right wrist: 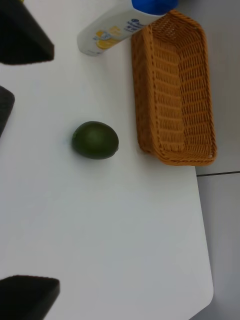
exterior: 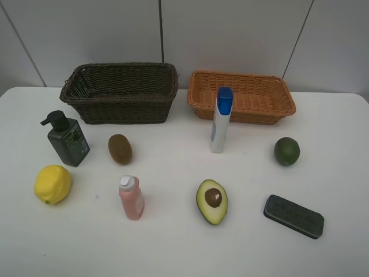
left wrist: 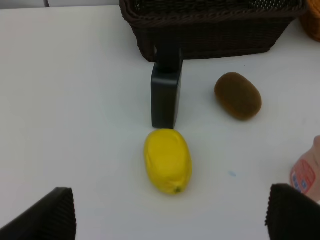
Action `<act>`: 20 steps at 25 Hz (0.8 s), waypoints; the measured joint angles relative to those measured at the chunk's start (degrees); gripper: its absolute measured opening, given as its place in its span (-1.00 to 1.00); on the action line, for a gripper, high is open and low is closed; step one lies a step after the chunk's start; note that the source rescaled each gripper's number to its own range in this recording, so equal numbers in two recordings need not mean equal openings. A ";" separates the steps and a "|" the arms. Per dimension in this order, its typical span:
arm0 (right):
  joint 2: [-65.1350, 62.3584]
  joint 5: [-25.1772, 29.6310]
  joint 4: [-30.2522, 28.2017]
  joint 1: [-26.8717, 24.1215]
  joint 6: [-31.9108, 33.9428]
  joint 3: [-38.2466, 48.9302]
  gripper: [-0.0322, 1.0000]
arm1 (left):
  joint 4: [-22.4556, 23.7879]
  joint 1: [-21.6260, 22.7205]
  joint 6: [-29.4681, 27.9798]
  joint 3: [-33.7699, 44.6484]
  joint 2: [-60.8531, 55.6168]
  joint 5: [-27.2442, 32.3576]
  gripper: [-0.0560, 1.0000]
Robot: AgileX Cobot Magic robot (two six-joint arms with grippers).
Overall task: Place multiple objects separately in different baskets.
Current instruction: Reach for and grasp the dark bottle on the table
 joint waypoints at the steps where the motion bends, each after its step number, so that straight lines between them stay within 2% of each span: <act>1: 0.00 0.00 0.00 0.00 0.00 0.00 1.00 | -0.04 0.00 0.00 0.00 0.00 0.00 1.00; 13: 0.00 0.00 0.00 0.00 0.00 0.00 1.00 | -0.19 0.00 0.00 0.00 1.65 0.00 1.00; 20: 0.00 0.00 0.00 0.00 0.00 0.00 1.00 | -0.75 0.00 -0.85 -0.35 24.38 -0.28 1.00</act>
